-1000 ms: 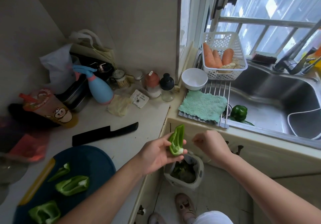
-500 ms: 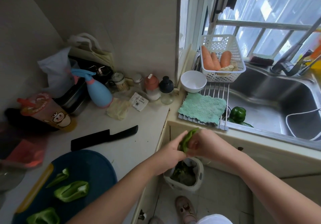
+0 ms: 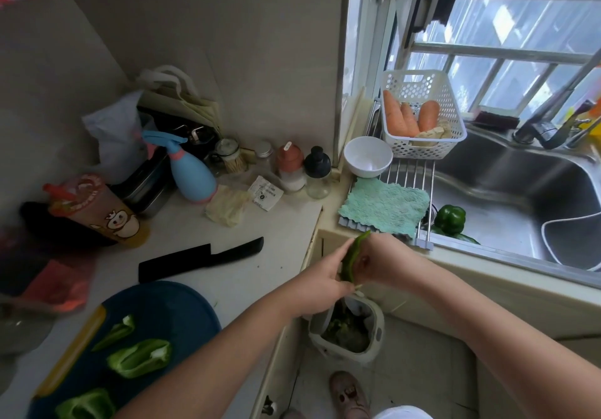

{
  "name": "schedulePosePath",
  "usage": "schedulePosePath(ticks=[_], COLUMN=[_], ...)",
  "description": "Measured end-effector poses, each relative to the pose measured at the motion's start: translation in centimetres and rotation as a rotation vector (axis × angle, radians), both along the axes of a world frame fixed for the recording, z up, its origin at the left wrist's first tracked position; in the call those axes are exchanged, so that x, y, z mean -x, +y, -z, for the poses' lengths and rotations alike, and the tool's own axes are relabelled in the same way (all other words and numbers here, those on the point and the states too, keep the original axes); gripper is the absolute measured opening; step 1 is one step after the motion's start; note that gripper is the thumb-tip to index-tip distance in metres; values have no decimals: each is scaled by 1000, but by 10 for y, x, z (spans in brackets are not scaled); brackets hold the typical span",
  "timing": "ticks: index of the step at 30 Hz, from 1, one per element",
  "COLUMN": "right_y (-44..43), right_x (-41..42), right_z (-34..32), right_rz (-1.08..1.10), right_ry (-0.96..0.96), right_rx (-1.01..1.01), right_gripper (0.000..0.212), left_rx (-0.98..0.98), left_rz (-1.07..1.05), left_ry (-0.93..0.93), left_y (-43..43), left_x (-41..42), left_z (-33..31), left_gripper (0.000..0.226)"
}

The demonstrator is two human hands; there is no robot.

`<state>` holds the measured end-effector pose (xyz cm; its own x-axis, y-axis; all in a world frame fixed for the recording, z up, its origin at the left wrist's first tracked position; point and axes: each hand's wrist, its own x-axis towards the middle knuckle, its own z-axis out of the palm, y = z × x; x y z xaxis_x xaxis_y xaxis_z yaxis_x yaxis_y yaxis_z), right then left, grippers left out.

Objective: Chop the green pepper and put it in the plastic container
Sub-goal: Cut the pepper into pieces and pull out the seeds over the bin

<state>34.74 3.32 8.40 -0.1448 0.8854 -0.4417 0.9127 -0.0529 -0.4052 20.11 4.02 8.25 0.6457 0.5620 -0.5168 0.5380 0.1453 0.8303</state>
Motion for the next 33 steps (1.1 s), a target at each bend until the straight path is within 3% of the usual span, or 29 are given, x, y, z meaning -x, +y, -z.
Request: schedulePosePath(ticks=[3,13,17,23,29,33], right_y=[2,-6,-9,-9,-11,-18], right_x=[0,-10,-12,-9,-8,-10], right_z=[-4,-12,-11,-13,-4,2], right_rz=[-12,-216,-373,-445,-453,-391], right_ry=[6,37,-29,-82,-97,-99], right_rx=[2,-48,-84,-233,-378,-386], right_gripper=[4,13,17,24,30,36], left_rx=[-6,85,31,-154,-48,40], left_rz=[-3,-30,-60,-110,-229,-283], left_ry=[0,-56,-55,7,-51,-105], left_y=[1,2,5,11,18,15], left_x=[0,8,11,2,-3,-3], left_z=[0,-1,3,-4,-9,-3], left_gripper=[78,60,53,47,41,52])
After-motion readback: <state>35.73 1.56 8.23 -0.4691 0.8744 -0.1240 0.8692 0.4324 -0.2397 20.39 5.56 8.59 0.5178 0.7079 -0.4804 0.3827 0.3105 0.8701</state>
